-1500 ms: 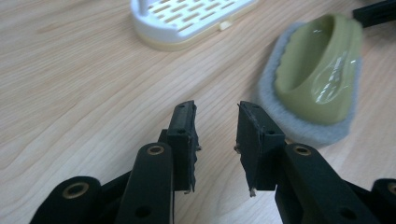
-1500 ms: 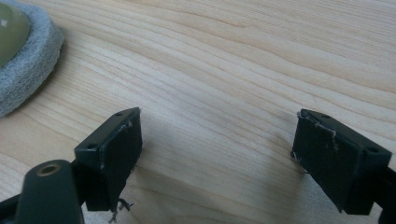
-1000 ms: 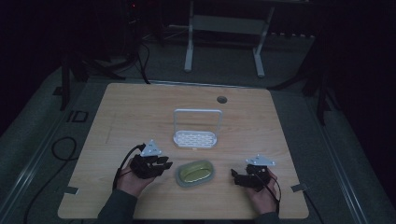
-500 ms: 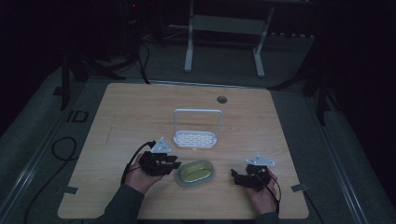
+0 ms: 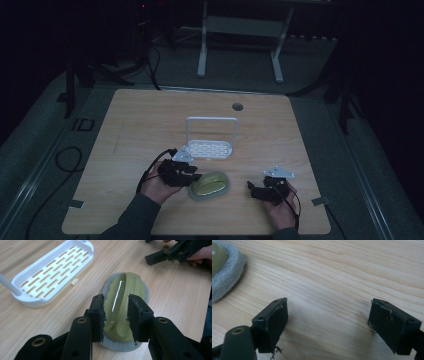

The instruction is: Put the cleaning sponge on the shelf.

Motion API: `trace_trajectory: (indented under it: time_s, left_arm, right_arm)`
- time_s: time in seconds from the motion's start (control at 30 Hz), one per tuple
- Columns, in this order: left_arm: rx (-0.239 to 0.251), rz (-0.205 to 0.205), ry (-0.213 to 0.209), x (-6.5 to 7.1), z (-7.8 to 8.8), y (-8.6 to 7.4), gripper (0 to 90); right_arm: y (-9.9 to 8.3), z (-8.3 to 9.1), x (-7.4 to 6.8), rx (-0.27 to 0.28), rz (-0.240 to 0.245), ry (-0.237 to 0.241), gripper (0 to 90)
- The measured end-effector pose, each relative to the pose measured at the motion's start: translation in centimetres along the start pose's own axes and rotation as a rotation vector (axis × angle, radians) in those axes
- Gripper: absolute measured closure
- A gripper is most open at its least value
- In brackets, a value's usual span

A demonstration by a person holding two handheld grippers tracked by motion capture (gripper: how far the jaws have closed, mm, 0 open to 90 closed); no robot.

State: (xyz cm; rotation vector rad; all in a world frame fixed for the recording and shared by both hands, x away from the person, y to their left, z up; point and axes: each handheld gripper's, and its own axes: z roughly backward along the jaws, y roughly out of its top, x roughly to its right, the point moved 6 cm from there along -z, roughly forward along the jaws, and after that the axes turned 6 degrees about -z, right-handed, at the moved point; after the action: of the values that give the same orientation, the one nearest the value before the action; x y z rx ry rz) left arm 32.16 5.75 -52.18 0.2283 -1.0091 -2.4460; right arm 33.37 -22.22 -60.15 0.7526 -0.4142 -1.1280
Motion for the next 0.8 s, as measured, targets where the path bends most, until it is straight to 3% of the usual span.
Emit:
trace_trajectory:
  time_s: [0.8]
  left_arm:
    - [-0.106,-0.078,-0.048,0.6,-1.6,2.6,64.2]
  right_arm:
    - [0.0,0.0,0.0,0.000,0.000,-0.002,15.3]
